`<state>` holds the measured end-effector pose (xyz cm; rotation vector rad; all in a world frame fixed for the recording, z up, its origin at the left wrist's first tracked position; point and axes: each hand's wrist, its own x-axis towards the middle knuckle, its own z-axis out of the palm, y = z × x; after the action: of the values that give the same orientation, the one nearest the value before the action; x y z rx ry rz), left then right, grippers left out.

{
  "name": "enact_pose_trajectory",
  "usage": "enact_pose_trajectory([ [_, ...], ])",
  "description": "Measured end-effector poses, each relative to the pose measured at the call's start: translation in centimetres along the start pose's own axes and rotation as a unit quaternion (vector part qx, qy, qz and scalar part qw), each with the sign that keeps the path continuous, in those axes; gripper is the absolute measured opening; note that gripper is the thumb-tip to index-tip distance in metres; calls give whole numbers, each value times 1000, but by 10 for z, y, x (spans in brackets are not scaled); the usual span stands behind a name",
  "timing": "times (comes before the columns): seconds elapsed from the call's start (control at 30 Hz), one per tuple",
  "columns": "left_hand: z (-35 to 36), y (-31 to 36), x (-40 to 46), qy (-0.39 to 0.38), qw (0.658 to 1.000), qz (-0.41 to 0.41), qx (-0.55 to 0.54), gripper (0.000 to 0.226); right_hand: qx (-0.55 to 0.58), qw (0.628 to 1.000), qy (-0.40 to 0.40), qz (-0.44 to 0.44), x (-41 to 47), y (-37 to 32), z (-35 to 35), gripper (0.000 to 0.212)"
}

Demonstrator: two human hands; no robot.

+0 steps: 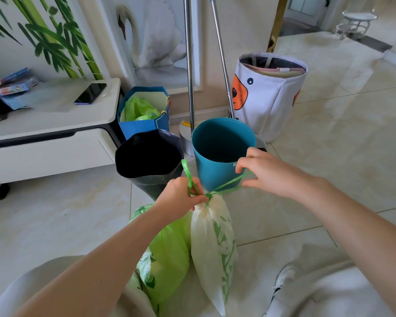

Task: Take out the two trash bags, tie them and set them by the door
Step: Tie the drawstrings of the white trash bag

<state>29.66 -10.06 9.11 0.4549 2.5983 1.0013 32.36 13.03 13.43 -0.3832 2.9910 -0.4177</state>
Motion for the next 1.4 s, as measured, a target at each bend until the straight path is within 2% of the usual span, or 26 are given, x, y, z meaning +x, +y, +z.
enact_pose_trajectory([
  [0.07,-1,-3,0,1,1000,-12,-10,17,-60,998,26,15,-3,6,-2,25],
  [0.13,-2,-5,0,-2,1000,-21,-15,17,-101,988,102,55,-3,17,-3,27],
  [0.17,-2,-6,-1,-8,999,-28,-22,17,-87,983,139,80,-1,21,-2,25],
  [0.23,-2,-9,-1,-31,997,-47,-51,15,53,972,175,146,3,22,1,17],
  [0.27,-2,-12,-1,-47,995,-62,-66,14,180,951,151,199,3,19,0,16],
  [0.3,-2,-15,-2,-60,992,-79,-80,14,335,902,105,249,2,13,-3,16],
  [0.33,-3,-18,-1,-63,988,-100,-94,15,476,828,48,292,1,9,-5,18],
  [0.37,-5,-22,1,-51,985,-126,-109,16,572,756,2,319,0,9,-6,22],
  [0.4,-8,-27,3,-28,979,-156,-126,17,629,701,-24,335,-1,10,-8,27],
  [0.43,-11,-33,4,-2,970,-192,-151,20,663,662,-32,349,-1,14,-8,29],
  [0.53,-22,-35,-1,44,926,-267,-263,23,719,589,29,369,-12,24,-18,15],
  [0.63,-33,-40,-3,60,854,-322,-405,11,741,561,54,365,-15,26,-21,5],
  [0.73,-51,-39,-7,93,773,-332,-533,17,773,537,44,336,-14,24,-20,5],
  [0.8,-62,-29,-9,102,738,-312,-589,18,786,537,32,304,-12,15,-22,4],
  [0.87,-68,-12,-11,96,736,-265,-615,20,791,549,15,270,-10,2,-25,5],
  [0.93,-68,9,-12,80,757,-204,-615,23,782,576,2,238,-8,-13,-28,9],
  [1.03,-61,37,-16,45,820,-122,-558,16,751,631,-5,196,-3,-40,-32,18],
  [1.13,-52,51,-21,6,875,-69,-479,29,690,706,5,161,3,-65,-34,17],
  [1.2,-48,55,-25,-23,891,-51,-451,39,617,772,27,153,8,-78,-31,14],
  [1.27,-46,57,-28,-36,904,-36,-424,43,537,829,33,155,13,-89,-25,21],
  [1.33,-45,55,-31,-42,916,-22,-399,45,469,866,37,170,16,-99,-21,30],
  [1.4,-46,51,-34,-47,919,-11,-392,46,424,886,55,181,20,-105,-16,31],
])
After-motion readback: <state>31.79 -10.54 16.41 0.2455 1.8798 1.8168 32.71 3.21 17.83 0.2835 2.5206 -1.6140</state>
